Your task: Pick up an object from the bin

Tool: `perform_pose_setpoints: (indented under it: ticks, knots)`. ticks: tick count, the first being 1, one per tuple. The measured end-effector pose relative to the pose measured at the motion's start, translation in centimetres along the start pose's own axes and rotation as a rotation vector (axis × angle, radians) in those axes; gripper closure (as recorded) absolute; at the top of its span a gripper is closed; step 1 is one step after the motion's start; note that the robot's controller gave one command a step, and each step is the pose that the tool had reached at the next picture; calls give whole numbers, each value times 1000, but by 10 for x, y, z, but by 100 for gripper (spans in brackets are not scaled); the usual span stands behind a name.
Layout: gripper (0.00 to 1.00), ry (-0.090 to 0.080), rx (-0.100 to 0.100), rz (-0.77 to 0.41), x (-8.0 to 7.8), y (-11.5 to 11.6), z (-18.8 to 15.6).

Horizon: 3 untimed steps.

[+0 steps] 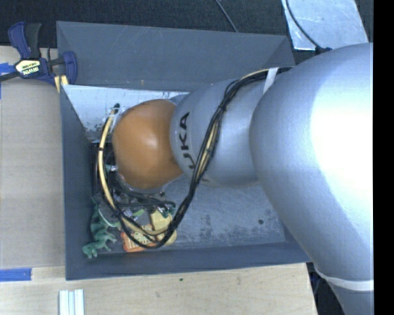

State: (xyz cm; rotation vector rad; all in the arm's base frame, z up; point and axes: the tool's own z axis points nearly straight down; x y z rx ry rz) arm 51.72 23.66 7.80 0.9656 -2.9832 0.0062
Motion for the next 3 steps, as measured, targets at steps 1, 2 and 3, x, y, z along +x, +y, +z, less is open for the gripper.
perform_pose_setpoints:
  ticks: [1,2,3]
  knots:
    - [100,-2,0,0,0,0,-23]
    - [100,-3,0,1,0,0,-41]
    - [100,-2,-1,2,0,0,-63]
